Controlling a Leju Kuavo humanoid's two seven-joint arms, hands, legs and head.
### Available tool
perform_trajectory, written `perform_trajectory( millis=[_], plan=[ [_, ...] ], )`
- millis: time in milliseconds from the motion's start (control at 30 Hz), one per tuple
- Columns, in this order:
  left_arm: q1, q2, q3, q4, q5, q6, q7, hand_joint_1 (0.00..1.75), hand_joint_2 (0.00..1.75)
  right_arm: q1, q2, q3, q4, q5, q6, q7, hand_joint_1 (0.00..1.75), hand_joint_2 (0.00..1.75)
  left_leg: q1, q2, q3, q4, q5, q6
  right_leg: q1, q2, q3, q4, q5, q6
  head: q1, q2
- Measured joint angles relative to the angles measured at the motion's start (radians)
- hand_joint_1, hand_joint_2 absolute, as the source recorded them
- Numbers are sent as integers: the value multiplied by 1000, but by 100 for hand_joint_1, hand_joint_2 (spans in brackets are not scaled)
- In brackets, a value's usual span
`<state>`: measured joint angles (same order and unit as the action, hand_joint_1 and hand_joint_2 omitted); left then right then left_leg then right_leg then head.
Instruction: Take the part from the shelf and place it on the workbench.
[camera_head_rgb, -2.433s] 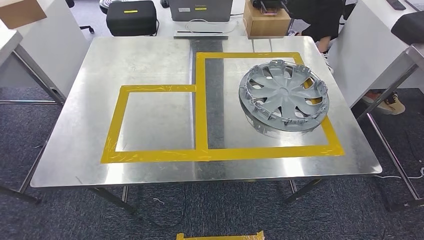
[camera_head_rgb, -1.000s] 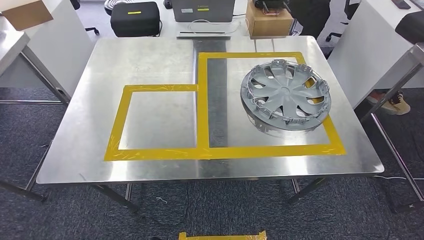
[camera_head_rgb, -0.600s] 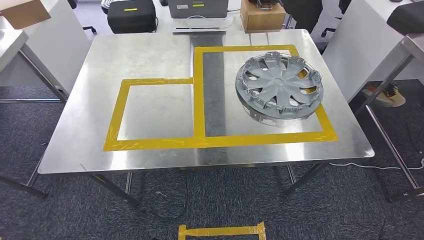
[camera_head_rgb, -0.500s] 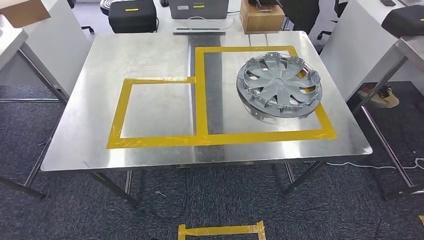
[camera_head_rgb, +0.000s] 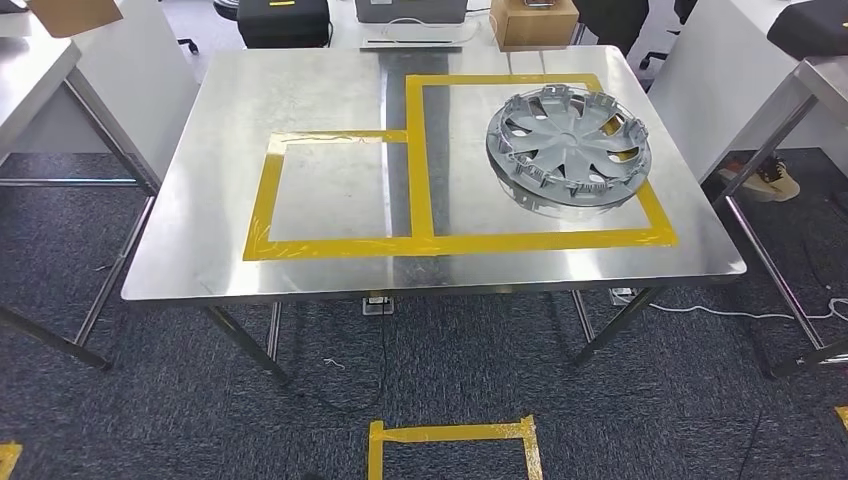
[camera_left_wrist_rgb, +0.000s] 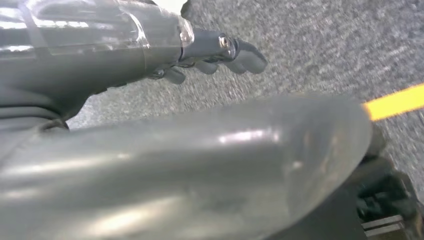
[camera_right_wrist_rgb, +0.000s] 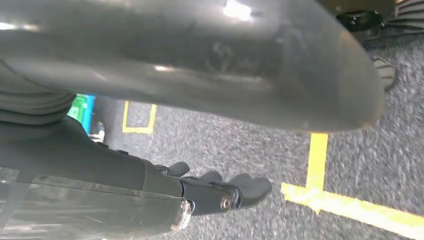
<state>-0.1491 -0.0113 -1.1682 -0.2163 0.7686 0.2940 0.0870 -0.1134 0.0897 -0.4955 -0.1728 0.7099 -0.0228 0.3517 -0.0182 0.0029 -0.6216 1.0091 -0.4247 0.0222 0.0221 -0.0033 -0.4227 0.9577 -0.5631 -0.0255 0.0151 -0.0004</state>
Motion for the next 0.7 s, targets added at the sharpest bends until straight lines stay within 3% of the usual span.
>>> perform_trajectory(
  millis=[67, 100, 200, 233, 267, 300, 367, 400, 467, 500, 567, 600, 633, 700],
  plan=[
    [1, 1, 0, 0, 0, 0, 0, 0, 0, 0, 1, 0, 1, 0, 0, 0, 0, 0, 2, 0, -8, 3, 0, -10, -3, -2, -11, -13, 25, -2, 1, 0],
    [2, 1, 0, 0, 0, 0, 0, 0, 0, -1, 1, 0, 1, 0, 0, 0, 0, 0, 3, -1, -17, 19, -26, -15, -7, -4, -20, -20, 40, -4, 1, 0],
    [2, 3, 0, 0, 0, 0, 0, 0, 0, -2, 2, 0, 2, 0, 0, 0, 0, 0, 14, -5, -57, 169, -173, -36, -12, -8, -66, -26, 82, -7, -7, 0],
    [2, 3, 0, 0, 0, 0, 0, 0, 0, -1, 2, 0, 3, 0, 0, 0, 0, 0, 19, -5, -64, 226, -197, -43, -13, -9, -83, -24, 94, -4, -9, 0],
    [2, 4, 0, 0, 0, 0, 0, 0, 0, -1, 3, 0, 3, 0, 0, 0, 0, 0, 24, -4, -60, 260, -194, -49, -15, -11, -101, -19, 105, -1, -10, 0],
    [2, 5, 0, 0, 0, 0, 0, 0, 0, -1, 3, 0, 4, 0, 0, 0, 0, 0, 29, -4, -42, 264, -169, -56, -19, -12, -120, -12, 114, 4, -11, 0],
    [1, 6, 0, 0, -1, 0, 0, 0, 0, -2, 3, 0, 4, 0, 0, 0, 0, 0, 39, -3, 40, 181, -116, -69, -26, -13, -158, 11, 127, 14, -13, 0],
    [0, 6, 0, 0, -2, 0, 0, 0, 0, -2, 3, 0, 4, 0, 0, 0, 0, 0, 41, -3, 93, 112, -115, -73, -28, -13, -174, 26, 131, 20, -17, 0],
    [-2, 6, 0, -1, -3, 1, 0, 0, 0, -3, 3, 0, 4, 0, -1, 0, 0, 0, 41, -4, 158, 12, -146, -62, -28, -11, -194, 48, 139, 33, -22, 0],
    [-2, 6, 0, -2, -4, 1, 0, 0, 0, -3, 3, 1, 4, 0, -1, 0, 0, 0, 37, -5, 166, -8, -156, -51, -29, -11, -199, 51, 145, 40, -23, 0],
    [-2, 6, 0, -2, -5, 0, 2, 0, 0, 1, 2, 1, 5, -1, -1, 0, 0, 0, 35, -5, 152, -10, -145, -27, -33, -10, -203, 53, 149, 51, -20, 0],
    [-2, 6, 0, -2, -5, 1, 2, 0, 0, 3, 2, 1, 5, -1, -1, 1, 0, 0, 36, -5, 142, -11, -134, -17, -35, -9, -209, 67, 125, 57, -18, 0],
    [-2, 6, 0, -2, -5, 1, 3, 0, 0, 5, 2, 1, 6, -1, -1, 1, 0, 0, 36, -6, 129, -11, -121, -8, -37, -7, -218, 101, 83, 62, -14, 0],
    [-2, 6, 0, -2, -6, 1, 3, 0, 0, 6, 3, 1, 7, -1, -1, 1, 0, 0, 33, -8, 102, -10, -98, 1, -37, -5, -240, 220, -26, 68, -6, 0]
  ],
)
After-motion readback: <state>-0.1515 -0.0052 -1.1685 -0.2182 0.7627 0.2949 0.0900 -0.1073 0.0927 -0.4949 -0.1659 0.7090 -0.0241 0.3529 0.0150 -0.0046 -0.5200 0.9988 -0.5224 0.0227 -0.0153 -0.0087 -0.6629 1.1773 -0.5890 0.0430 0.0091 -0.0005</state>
